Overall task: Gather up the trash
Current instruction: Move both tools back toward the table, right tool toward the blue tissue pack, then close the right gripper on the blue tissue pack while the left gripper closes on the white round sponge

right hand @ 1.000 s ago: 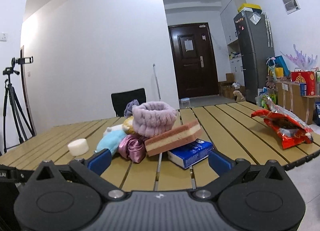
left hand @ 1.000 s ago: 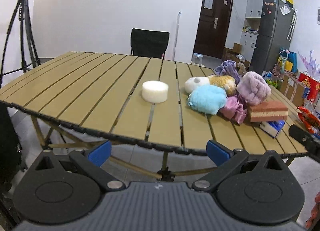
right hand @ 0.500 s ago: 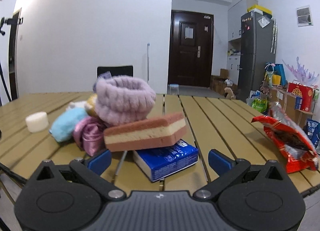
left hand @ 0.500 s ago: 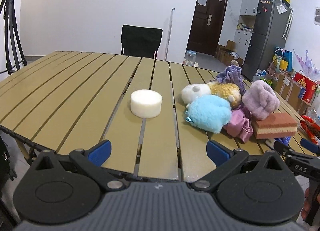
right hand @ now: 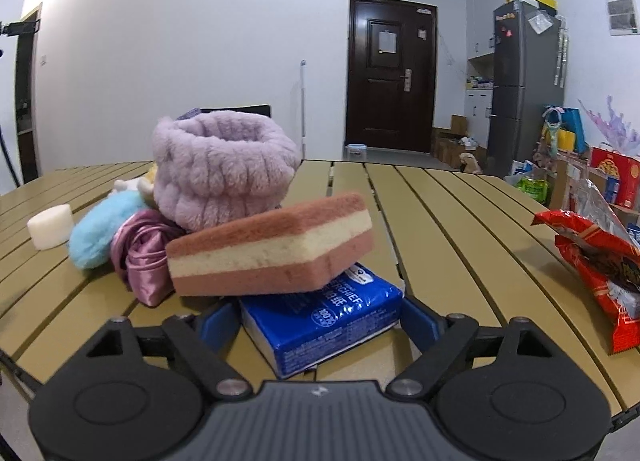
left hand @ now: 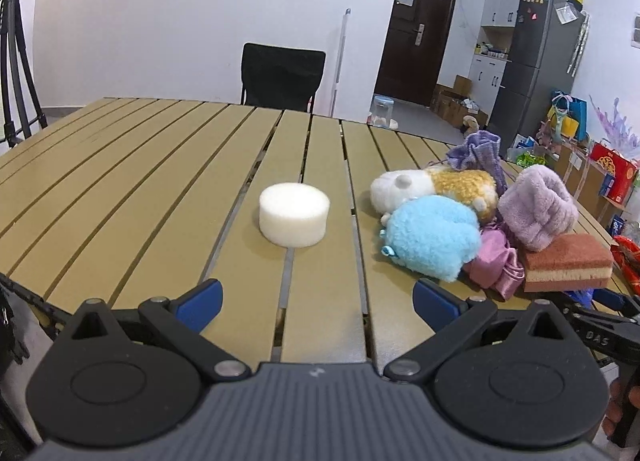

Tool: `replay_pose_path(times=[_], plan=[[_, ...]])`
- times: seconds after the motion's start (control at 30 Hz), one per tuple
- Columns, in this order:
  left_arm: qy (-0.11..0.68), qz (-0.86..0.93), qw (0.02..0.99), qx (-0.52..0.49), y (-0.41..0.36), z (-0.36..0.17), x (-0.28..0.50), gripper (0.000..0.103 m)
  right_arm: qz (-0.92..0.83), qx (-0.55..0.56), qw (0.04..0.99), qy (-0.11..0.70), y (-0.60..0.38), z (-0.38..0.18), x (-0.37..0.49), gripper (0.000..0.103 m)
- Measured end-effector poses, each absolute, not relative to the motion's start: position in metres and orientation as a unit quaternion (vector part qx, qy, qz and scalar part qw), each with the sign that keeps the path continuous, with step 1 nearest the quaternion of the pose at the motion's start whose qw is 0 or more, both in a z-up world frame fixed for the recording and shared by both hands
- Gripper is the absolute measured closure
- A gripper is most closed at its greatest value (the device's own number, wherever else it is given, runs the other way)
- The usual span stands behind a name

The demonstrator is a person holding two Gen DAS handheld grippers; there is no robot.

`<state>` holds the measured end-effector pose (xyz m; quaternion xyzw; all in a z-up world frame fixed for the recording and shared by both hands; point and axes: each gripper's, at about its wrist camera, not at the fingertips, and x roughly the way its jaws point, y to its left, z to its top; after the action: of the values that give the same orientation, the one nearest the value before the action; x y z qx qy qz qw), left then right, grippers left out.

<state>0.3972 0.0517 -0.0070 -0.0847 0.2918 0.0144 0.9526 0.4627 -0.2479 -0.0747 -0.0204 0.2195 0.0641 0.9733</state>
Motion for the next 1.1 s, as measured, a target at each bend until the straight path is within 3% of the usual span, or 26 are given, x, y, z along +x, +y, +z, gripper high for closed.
replay_pose_path(times=[1.1], plan=[[0.295,0.057,0.951,-0.075,0.053,0.006,0.425,0.000,0.003,0.058,0.983,0.171,-0.315,-0.030,0.433,0.018]])
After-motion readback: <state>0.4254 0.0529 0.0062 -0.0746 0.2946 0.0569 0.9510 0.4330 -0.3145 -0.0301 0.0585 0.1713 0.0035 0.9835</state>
